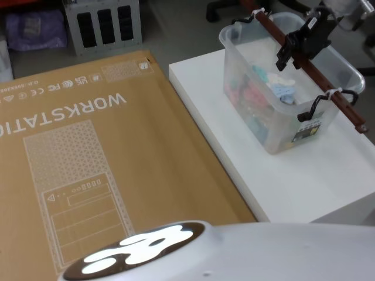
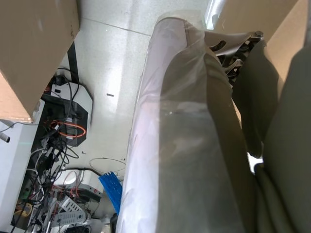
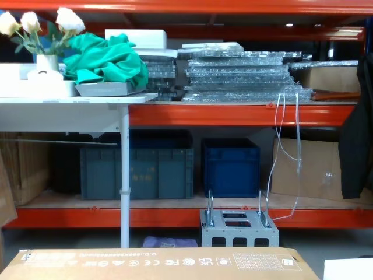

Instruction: Use one hand to grasp the basket and place it at the designated location.

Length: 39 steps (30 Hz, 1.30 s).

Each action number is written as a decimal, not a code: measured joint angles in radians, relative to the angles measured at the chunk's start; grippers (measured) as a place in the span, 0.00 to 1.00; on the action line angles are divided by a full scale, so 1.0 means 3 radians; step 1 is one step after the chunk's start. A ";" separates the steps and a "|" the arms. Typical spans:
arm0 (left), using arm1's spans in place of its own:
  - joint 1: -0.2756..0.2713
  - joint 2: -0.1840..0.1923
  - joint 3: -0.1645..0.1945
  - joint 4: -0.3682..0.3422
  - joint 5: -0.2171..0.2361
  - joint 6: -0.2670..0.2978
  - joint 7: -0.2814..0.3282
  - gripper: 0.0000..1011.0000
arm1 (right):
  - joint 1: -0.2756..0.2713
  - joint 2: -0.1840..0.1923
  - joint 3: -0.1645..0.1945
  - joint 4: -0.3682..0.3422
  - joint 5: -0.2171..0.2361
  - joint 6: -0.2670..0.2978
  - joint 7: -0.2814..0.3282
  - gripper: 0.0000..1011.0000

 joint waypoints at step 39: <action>0.0000 0.0000 0.0000 0.0000 0.0000 0.0000 0.0000 0.00 | 0.0069 0.0089 0.0034 -0.0400 -0.0356 0.0199 -0.0006 0.99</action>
